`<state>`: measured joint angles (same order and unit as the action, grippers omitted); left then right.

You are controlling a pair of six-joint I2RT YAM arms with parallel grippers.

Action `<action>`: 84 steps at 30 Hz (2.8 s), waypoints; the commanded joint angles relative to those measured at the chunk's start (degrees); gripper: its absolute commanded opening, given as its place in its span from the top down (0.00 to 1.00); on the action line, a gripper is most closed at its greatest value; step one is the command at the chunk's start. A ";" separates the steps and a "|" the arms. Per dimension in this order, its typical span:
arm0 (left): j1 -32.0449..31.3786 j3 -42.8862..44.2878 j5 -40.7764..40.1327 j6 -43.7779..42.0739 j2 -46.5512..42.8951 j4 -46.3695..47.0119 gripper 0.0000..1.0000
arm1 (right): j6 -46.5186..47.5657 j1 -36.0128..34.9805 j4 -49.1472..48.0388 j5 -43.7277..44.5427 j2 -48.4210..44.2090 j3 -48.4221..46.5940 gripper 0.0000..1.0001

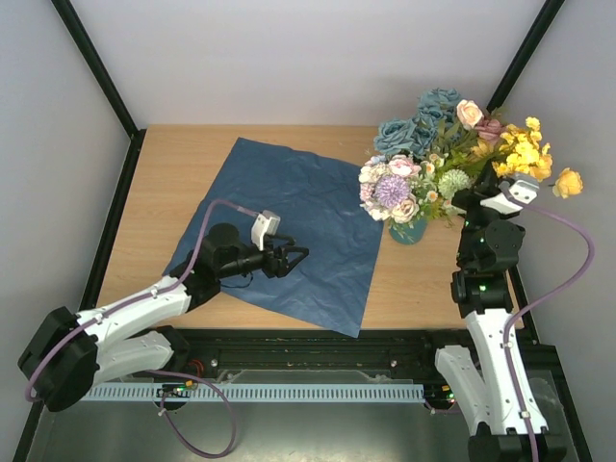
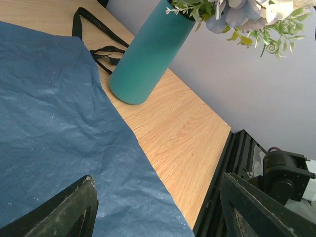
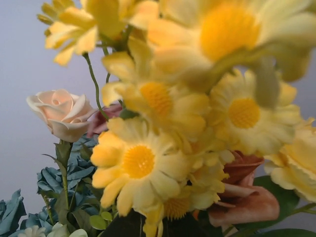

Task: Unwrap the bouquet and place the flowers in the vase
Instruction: Insert the fake flower into the vase.

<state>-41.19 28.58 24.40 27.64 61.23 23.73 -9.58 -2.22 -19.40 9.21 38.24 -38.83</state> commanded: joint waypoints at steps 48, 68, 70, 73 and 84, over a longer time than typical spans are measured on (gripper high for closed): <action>-0.38 40.84 5.81 4.64 34.94 8.11 0.47 | -5.81 0.03 0.40 -3.23 -7.94 6.78 0.99; -0.46 41.91 5.20 4.35 36.63 7.59 0.48 | -13.63 0.13 -9.82 -4.55 -11.06 13.01 0.99; -0.49 41.95 5.07 4.43 36.83 7.62 0.48 | -13.62 0.08 -10.15 -3.95 -11.85 13.06 0.99; -0.47 42.08 5.11 4.58 37.15 7.88 0.48 | -14.15 0.11 -10.51 -3.44 -12.63 13.19 0.99; -0.97 43.04 5.74 5.34 38.70 8.36 0.48 | -14.06 0.12 -13.92 -1.76 -13.98 15.71 0.99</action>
<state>-41.63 68.97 29.78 33.23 98.91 30.48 -23.20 -2.20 -27.92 7.09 24.58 -24.49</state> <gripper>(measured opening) 0.524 0.016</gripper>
